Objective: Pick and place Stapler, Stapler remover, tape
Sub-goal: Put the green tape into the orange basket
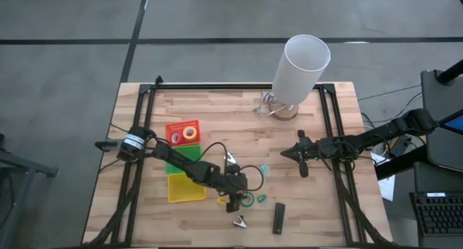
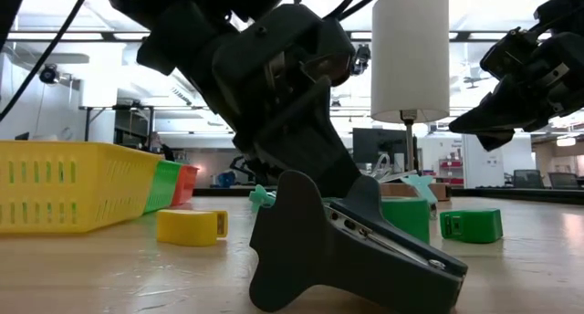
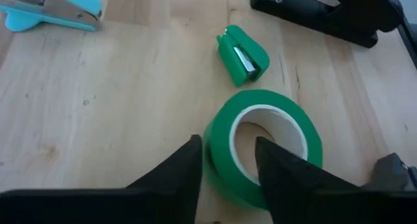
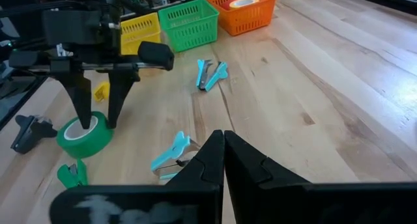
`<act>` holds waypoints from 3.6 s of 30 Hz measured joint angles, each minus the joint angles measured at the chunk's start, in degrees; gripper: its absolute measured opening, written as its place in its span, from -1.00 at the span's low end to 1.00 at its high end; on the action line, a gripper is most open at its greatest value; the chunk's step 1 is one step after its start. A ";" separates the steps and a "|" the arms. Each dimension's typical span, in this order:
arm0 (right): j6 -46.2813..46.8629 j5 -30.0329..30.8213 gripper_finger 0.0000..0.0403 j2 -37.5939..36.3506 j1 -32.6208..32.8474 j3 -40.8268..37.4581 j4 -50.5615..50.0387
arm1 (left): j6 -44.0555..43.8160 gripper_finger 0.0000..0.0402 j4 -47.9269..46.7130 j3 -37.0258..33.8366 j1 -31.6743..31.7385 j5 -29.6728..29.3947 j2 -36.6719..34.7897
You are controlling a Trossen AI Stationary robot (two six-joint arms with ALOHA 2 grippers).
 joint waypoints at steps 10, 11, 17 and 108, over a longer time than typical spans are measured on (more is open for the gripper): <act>0.00 0.00 -0.96 0.00 0.02 0.00 0.00 | 3.05 -0.82 0.33 -0.02 -0.04 0.31 -0.08; 0.00 0.00 -0.96 0.00 0.01 0.00 -0.02 | 3.63 -0.82 0.35 -0.02 -0.04 0.31 -0.08; 0.00 0.00 -0.96 0.00 0.00 0.00 -0.02 | 5.62 -0.77 0.12 -0.07 -0.03 0.32 -0.31; 0.22 3.02 -0.96 -0.02 0.00 -0.01 -1.03 | -49.66 -0.69 -58.29 -38.48 2.08 -48.00 -56.60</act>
